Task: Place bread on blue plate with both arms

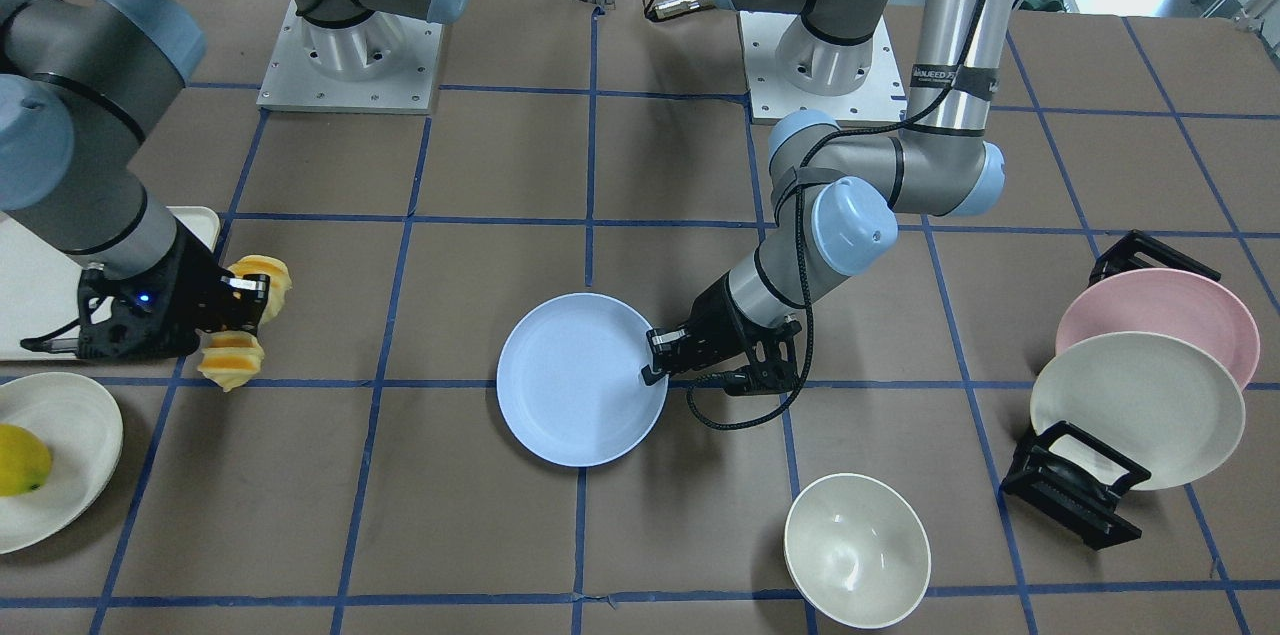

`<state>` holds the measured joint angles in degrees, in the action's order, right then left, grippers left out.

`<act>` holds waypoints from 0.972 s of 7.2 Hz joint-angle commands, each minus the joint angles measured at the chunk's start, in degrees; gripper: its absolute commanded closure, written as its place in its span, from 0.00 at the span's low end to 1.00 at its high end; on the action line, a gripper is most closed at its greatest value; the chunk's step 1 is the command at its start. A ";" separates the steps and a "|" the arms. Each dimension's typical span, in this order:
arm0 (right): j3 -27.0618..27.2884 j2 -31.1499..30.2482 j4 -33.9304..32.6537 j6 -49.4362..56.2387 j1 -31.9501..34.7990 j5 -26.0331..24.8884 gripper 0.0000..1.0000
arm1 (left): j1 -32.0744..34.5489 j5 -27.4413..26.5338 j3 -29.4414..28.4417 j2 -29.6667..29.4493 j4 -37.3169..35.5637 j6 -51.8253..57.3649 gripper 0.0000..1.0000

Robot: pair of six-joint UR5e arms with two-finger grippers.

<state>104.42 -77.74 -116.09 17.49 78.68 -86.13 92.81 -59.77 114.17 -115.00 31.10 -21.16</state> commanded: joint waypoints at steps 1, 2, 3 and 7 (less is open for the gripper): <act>-5.33 1.97 0.42 -12.33 9.96 0.88 1.00 | 0.35 0.00 0.00 -0.67 -0.16 -0.37 0.33; -7.02 3.37 0.42 -15.61 13.14 1.05 1.00 | 0.44 0.00 0.00 -0.67 -0.16 -0.46 0.22; -7.30 4.52 -0.27 -19.73 15.00 1.92 1.00 | 0.35 -0.69 -0.70 -0.15 -0.25 -0.12 0.00; -11.60 11.01 -3.17 -30.47 22.20 3.16 1.00 | -1.23 -6.55 -10.50 2.67 10.40 2.24 0.00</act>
<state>93.77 -68.96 -117.90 -9.65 98.34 -83.06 91.85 -62.86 108.19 -112.99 34.96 -20.36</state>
